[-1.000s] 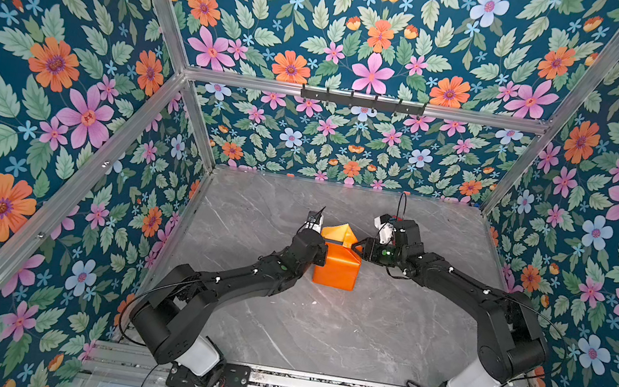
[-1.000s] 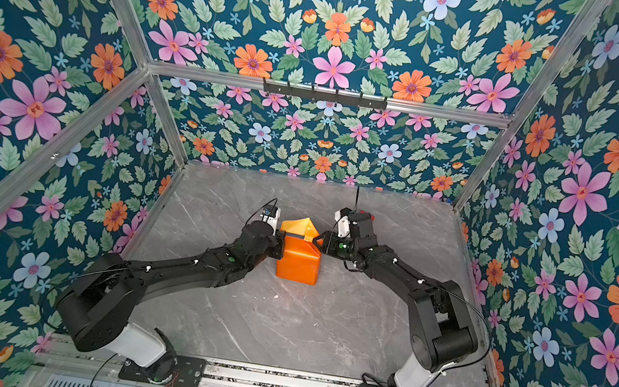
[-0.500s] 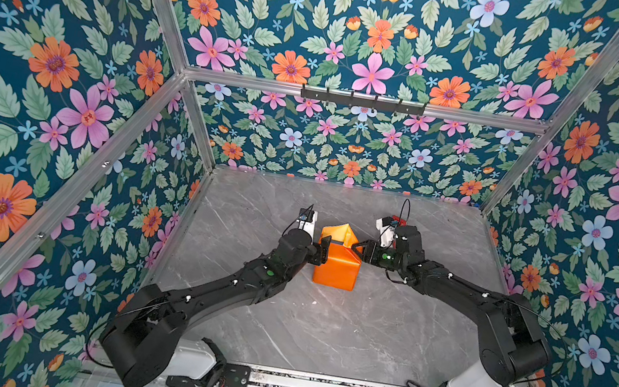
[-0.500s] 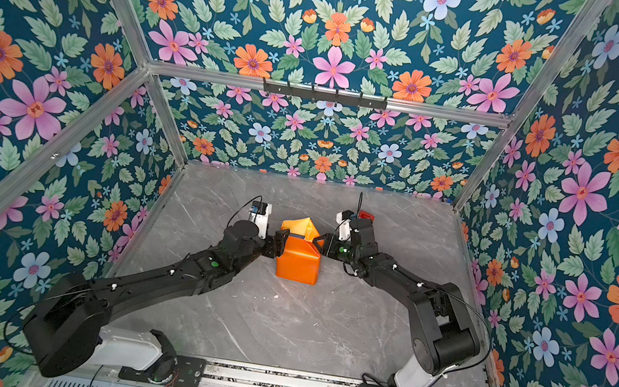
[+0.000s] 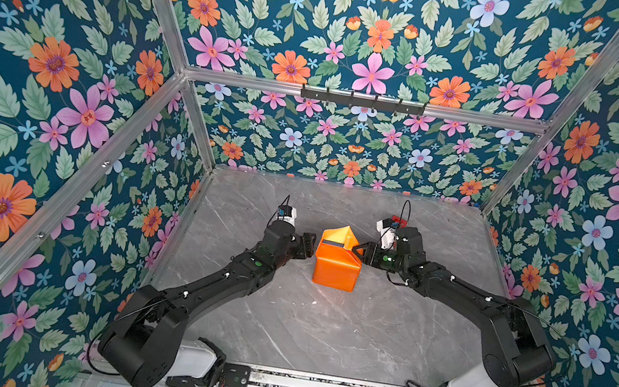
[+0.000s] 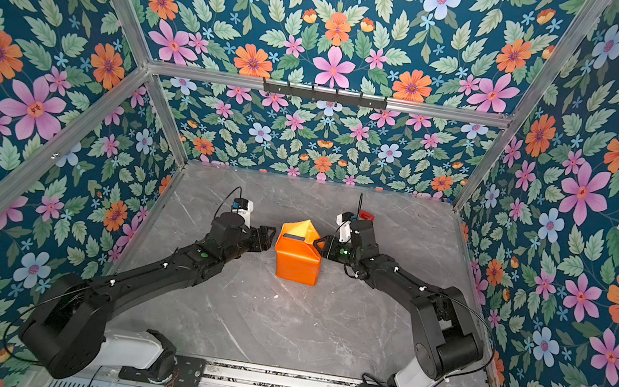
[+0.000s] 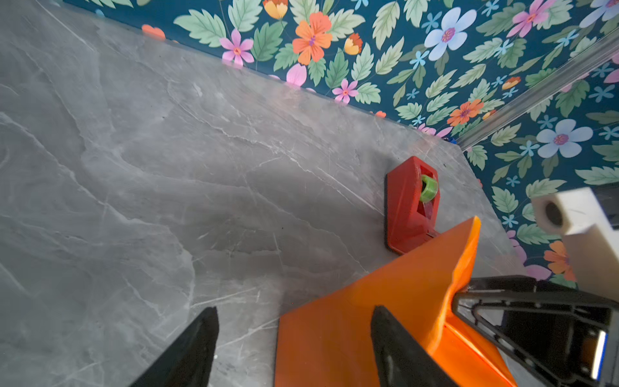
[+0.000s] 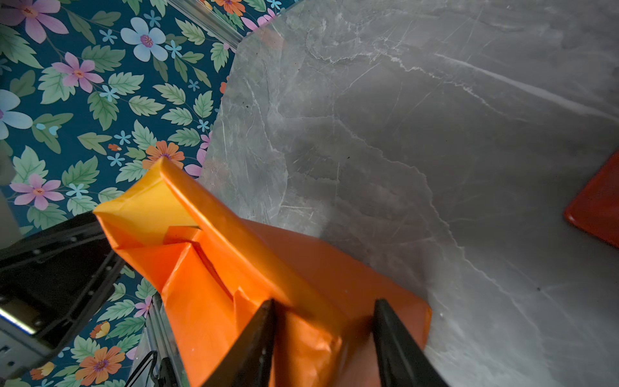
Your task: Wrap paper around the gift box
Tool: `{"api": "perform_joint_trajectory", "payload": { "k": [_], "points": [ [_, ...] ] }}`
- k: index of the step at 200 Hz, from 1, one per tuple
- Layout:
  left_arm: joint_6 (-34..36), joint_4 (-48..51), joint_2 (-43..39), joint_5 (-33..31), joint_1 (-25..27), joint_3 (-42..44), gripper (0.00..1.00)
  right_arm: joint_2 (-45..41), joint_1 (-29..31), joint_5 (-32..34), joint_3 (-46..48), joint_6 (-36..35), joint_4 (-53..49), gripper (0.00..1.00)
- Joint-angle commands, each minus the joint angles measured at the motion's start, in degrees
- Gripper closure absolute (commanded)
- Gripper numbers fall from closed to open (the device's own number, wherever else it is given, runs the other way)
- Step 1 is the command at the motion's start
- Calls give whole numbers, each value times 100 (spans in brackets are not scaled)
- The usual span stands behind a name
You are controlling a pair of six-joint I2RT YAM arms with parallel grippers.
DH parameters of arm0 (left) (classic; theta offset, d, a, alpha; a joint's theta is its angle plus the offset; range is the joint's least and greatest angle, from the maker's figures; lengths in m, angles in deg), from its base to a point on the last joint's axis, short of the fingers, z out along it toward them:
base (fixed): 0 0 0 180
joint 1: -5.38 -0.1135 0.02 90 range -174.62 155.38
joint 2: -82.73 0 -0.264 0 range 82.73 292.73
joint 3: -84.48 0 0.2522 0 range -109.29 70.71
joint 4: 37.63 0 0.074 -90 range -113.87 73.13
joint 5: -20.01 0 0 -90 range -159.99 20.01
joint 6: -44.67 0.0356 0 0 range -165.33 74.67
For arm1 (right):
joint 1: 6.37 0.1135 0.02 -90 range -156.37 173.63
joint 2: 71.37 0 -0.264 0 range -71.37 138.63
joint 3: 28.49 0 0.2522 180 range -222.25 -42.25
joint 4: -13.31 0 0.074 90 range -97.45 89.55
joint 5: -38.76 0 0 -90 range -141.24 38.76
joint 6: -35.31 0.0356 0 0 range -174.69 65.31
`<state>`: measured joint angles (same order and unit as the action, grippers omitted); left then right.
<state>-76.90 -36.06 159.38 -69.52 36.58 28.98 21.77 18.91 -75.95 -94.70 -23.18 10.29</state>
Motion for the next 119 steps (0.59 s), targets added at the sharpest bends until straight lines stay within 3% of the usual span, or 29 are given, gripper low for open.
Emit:
{"api": "perform_joint_trajectory", "payload": {
  "k": [1, 38, 119],
  "points": [
    [-71, -91, 158, 430, 29, -63, 26, 37, 12, 230, 24, -92, -732, 53],
    [-129, -346, 360, 841, 43, -112, 26, 45, 21, 239, 23, -93, -751, 53],
    [76, -417, 787, 1060, 44, -254, 26, 71, 41, 203, 2, -101, -718, 53]
  ]
}}
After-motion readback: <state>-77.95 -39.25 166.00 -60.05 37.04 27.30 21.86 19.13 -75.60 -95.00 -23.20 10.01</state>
